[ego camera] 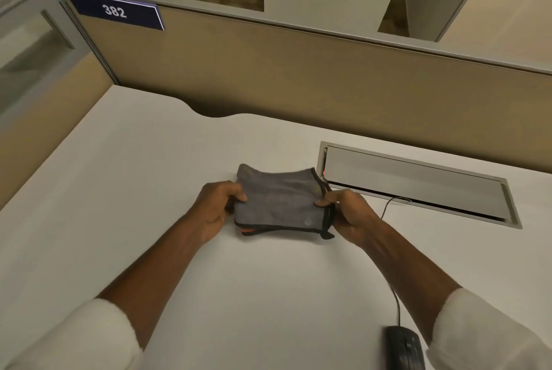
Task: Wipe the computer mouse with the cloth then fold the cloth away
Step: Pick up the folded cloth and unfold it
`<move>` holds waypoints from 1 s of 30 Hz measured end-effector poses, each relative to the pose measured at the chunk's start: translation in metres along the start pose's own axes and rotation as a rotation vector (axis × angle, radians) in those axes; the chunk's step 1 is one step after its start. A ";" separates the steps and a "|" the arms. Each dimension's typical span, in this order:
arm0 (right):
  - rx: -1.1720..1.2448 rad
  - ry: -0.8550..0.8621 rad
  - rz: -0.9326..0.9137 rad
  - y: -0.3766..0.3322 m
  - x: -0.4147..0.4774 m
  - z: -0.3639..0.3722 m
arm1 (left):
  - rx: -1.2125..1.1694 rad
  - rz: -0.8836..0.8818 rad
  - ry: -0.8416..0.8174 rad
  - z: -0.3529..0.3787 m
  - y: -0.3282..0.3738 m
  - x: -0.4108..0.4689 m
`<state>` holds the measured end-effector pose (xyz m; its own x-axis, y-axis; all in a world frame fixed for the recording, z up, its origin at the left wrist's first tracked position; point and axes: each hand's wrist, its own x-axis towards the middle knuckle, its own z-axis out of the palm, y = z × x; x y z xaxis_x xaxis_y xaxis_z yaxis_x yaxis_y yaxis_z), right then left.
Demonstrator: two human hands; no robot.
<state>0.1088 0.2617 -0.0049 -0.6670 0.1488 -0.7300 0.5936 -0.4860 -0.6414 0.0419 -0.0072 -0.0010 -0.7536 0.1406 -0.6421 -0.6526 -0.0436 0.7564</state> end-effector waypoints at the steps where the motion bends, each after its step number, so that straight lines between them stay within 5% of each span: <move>1: 0.036 -0.046 0.009 0.004 -0.011 -0.005 | -0.023 0.017 -0.016 0.001 -0.002 -0.012; 11: 0.160 -0.199 0.000 0.060 -0.139 -0.057 | -0.149 0.128 -0.193 0.021 -0.026 -0.153; 20: 0.399 -0.432 0.218 0.111 -0.226 -0.075 | -0.196 0.115 -0.381 0.027 -0.059 -0.251; 30: 0.153 -0.155 -0.268 0.107 -0.286 -0.135 | 0.054 0.349 -0.265 0.060 -0.084 -0.312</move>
<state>0.4236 0.2834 0.1036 -0.8575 0.1614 -0.4885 0.3219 -0.5724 -0.7541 0.3367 0.0119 0.1439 -0.8776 0.3755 -0.2979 -0.3518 -0.0824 0.9324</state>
